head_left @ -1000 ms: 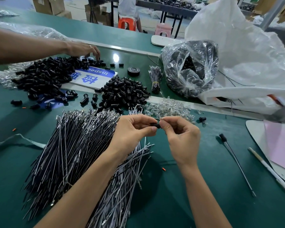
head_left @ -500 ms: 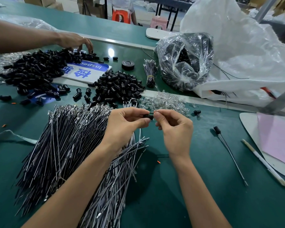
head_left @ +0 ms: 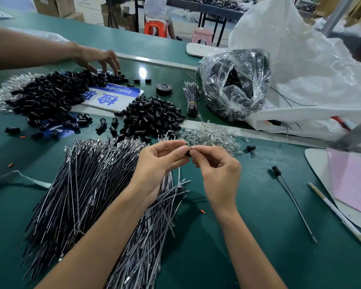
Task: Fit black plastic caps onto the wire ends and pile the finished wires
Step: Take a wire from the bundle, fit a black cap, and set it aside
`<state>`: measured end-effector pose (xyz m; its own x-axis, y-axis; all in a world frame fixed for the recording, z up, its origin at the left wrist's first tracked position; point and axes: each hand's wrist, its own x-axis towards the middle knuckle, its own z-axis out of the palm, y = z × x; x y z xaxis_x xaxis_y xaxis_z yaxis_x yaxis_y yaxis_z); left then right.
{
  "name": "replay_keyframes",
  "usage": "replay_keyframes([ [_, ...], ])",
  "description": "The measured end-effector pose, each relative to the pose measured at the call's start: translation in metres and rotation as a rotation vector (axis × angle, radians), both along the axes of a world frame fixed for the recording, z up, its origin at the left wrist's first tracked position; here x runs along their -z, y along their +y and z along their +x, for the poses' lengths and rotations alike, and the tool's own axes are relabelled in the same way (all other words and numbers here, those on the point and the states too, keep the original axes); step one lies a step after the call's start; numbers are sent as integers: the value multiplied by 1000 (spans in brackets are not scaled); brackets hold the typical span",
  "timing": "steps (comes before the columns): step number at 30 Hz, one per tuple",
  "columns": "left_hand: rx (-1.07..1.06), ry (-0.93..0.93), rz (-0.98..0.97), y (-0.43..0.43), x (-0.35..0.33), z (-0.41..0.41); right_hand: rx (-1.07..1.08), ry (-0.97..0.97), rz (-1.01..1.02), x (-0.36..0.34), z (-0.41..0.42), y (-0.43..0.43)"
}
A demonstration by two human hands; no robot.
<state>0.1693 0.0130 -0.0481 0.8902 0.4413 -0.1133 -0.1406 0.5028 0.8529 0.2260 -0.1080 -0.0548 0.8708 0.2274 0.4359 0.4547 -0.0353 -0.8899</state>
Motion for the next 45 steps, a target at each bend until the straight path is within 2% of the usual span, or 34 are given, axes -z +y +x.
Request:
replay_keyframes([
  [6,1,13,-121,1,0,1,3,-1,20,-1,-3,2],
  [9,-18,-5,-114,1,-1,1,34,65,49,-2,-2,1],
  [14,-64,-46,-79,1,-2,1,8,131,-57,-6,8,-9],
  [18,-97,-53,-60,1,-2,1,-74,69,-168,-8,10,-14],
  [23,-97,-76,-63,1,-2,2,-61,19,-193,-10,10,-18],
  [45,-39,-94,-16,-4,0,2,-13,-55,-157,-9,5,-10],
])
